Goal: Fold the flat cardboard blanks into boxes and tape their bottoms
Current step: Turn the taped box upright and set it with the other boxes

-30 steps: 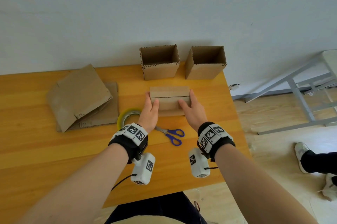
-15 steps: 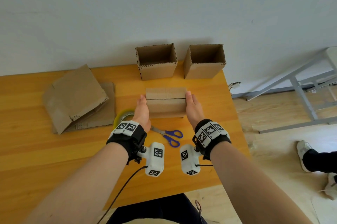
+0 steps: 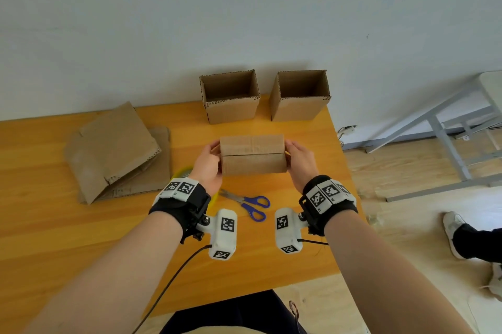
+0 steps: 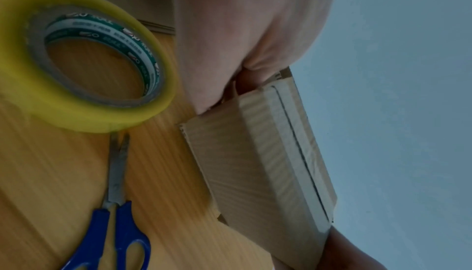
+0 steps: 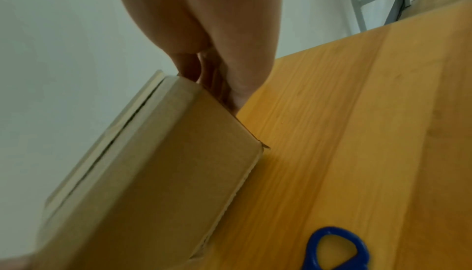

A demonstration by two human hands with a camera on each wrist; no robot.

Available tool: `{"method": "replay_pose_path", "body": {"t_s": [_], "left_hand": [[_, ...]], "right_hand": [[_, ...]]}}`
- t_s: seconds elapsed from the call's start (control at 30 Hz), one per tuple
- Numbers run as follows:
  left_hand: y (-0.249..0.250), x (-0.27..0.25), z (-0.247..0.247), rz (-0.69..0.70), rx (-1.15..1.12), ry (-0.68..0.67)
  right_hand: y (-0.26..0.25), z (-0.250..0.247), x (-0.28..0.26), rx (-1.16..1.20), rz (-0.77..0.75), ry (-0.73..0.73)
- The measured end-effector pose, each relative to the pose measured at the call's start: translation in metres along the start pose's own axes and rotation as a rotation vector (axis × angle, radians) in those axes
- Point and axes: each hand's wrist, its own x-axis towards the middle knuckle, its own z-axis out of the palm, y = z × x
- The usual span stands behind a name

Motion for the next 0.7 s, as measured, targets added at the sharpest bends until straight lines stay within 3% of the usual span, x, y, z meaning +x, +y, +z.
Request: {"method": "replay_pose_path", "body": {"t_s": [0.13, 0.33, 0.57, 0.7], "left_hand": [[0.005, -0.003, 0.002, 0.033, -0.005, -0.035], [0.019, -0.007, 0.019, 0.095, 0.056, -0.113], [0.019, -0.003, 0.061, 0.102, 0.245, -0.07], [0.016, 0.006, 0.08, 0.114, 0.354, -0.16]], "right_hand": [[-0.019, -0.013, -0.009, 0.127, -0.008, -0.053], [-0.024, -0.037, -0.016, 0.071, -0.066, -0.023], [-0.023, -0.069, -0.013, -0.066, -0.139, 0.004], [-0.025, -0.081, 0.0, 0.143, -0.059, 0.03]]}}
